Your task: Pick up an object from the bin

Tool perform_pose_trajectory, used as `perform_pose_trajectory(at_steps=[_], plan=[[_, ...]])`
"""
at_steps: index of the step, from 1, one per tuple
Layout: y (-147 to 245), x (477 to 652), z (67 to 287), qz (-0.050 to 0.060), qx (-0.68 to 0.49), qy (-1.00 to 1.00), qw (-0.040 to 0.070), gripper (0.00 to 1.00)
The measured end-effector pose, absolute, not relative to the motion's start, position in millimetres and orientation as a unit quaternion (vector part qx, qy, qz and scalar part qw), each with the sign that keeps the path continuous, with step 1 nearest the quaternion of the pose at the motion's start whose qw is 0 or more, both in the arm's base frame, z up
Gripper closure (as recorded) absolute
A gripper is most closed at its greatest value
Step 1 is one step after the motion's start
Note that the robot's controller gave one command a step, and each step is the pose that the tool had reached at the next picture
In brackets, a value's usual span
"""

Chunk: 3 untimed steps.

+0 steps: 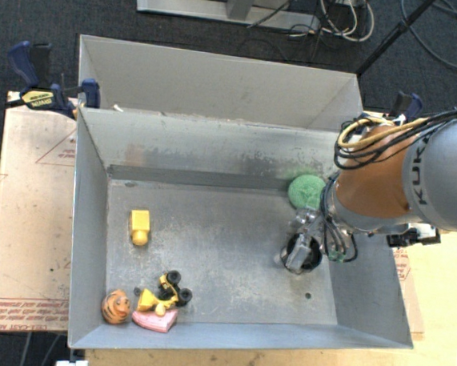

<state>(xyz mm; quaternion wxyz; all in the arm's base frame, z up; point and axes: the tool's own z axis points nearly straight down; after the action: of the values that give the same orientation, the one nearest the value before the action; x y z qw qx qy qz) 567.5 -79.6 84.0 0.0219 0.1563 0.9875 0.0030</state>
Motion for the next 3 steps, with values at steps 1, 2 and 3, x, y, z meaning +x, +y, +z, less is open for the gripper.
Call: perform_pose_trajectory(at_steps=[1,2,3], plan=[[-115,610.1,81,0.005,0.156,0.988,0.005,1.0],[-115,610.1,81,0.005,0.156,0.988,0.005,1.0],[-101,608.8,80,0.002,0.149,0.989,0.01,1.0]])
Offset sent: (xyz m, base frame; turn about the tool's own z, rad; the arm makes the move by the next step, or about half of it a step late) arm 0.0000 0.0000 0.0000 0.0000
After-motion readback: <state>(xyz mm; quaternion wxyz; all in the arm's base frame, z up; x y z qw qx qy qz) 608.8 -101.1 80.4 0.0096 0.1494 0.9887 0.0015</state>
